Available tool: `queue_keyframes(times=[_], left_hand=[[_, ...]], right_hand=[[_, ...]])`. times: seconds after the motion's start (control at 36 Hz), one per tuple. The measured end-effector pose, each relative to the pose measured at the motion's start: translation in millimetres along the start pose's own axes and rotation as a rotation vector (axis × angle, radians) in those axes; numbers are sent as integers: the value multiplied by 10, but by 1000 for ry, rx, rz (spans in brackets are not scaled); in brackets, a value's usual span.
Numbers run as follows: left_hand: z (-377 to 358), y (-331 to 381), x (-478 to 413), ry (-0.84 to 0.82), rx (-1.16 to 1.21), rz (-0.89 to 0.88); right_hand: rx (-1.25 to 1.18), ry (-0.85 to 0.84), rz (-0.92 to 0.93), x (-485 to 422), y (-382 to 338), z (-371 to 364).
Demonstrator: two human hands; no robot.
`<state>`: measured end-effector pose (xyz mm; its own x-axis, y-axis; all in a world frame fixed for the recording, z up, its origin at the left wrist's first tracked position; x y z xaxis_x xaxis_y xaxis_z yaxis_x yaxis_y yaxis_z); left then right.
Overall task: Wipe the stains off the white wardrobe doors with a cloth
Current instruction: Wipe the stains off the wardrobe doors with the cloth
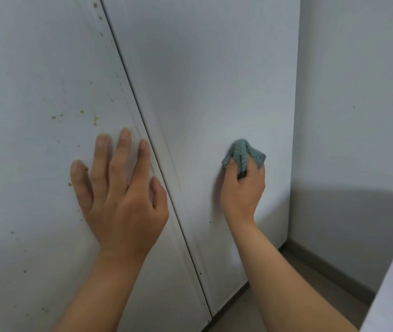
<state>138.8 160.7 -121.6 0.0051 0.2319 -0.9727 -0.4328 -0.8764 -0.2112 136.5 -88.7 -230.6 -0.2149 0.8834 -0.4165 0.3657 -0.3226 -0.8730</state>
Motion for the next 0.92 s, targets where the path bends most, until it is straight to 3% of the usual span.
queue_keyframes(times=[0.14,0.33,0.39,0.5,0.56,0.72,0.83,0.92], left_hand=[[-3,1,6,-13,-2,-5],[-25,16,10,-5,0,-8],[-32,8,19,-12,-5,-15],[-40,-9,40,-19,2,-28],[-43,-10,67,-25,17,-26],[-46,-6,26,-8,45,14],[-53,-25,46,-27,49,17],[-69,-17,29,-37,61,15]], right_hand=[[-1,113,-213,155,151,75],[-190,-49,39,-28,-244,-139],[-221,-13,-76,43,17,-111],[-106,215,-444,346,596,163],[-124,238,-505,377,618,183],[-326,201,-116,-672,-289,205],[-287,49,-164,-1185,-362,60],[-245,78,-221,-1144,-72,167]])
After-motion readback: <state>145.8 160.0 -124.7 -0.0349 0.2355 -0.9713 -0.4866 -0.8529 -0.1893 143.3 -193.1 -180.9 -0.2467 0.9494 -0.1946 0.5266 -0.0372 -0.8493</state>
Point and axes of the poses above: each hand's wrist, its own x-axis away from the middle knuckle, its own z-axis out of the back of the hand, y = z × x, the point moved 10 cm from there along -x, towards the middle knuckle, and after that the axes turned 4 degrees about -x, right-handed, at the moved point
